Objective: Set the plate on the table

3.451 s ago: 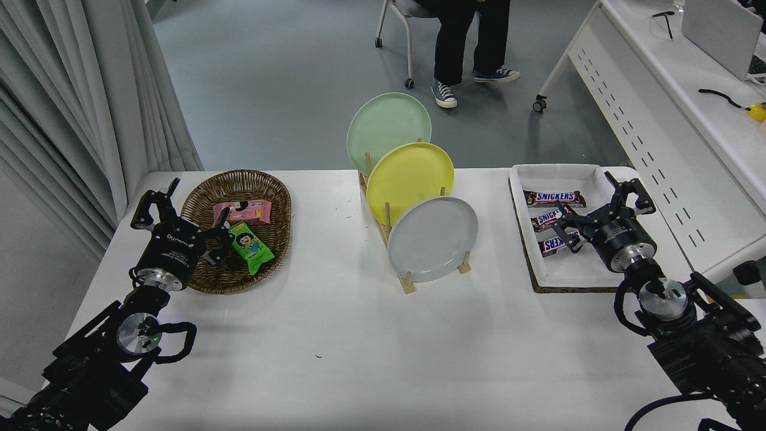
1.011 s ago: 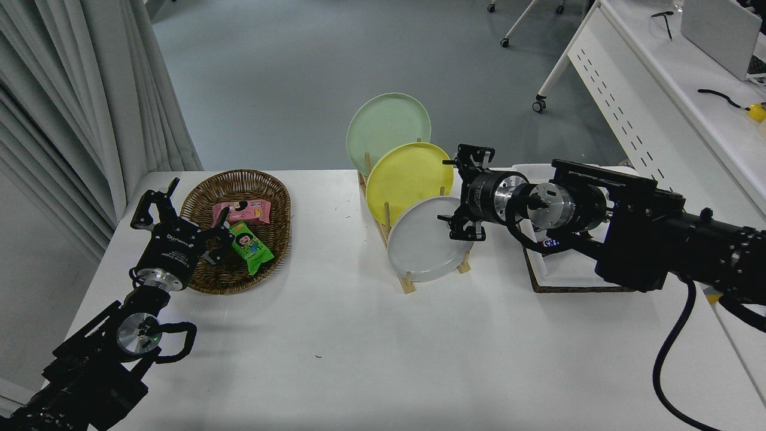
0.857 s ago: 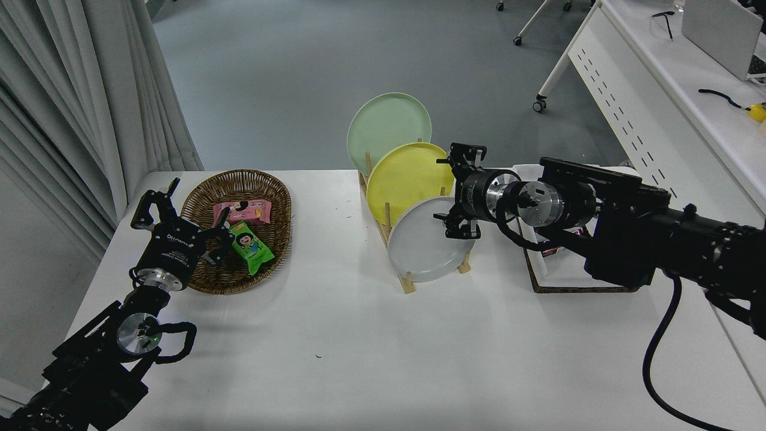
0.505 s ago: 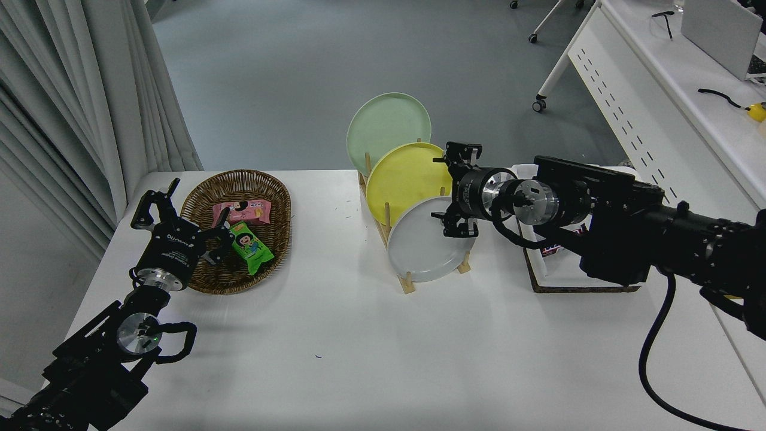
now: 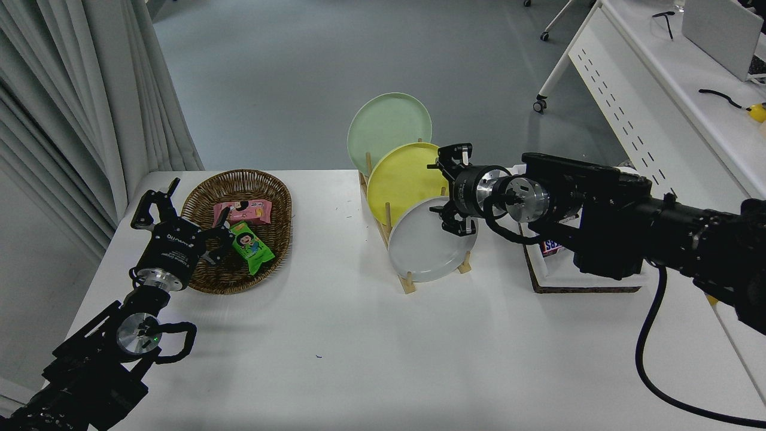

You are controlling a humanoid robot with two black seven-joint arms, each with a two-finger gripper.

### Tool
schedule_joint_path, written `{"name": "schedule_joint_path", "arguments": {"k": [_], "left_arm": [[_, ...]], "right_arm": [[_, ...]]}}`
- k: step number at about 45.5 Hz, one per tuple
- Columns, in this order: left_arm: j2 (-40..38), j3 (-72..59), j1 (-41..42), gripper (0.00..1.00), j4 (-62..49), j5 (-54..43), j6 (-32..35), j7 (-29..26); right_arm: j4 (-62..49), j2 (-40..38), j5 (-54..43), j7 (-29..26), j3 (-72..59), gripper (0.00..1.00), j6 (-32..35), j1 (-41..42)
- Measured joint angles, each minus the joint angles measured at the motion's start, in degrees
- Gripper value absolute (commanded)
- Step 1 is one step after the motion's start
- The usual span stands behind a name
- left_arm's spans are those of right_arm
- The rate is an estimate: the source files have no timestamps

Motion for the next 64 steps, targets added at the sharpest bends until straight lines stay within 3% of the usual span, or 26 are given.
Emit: {"name": "schedule_joint_path", "arguments": {"k": [14,37,42,64], "left_arm": [[0.0,0.0,0.0,1.00,0.0,0.0,0.0,0.0],[0.0,0.0,0.0,1.00,0.0,0.0,0.0,0.0],[0.0,0.0,0.0,1.00,0.0,0.0,0.0,0.0],[0.0,0.0,0.0,1.00,0.0,0.0,0.0,0.0]], "right_arm": [[-0.2,0.4,0.0,-1.9,-0.4,0.31,0.2,0.3],[-0.2,0.2,0.0,-4.2,-0.1,0.30,0.3,0.5],[-0.1,0.2,0.0,-4.4,0.0,0.24,0.4,0.6],[-0.1,0.0,-0.1,-4.7,0.3,0.19,0.1,0.7]]}}
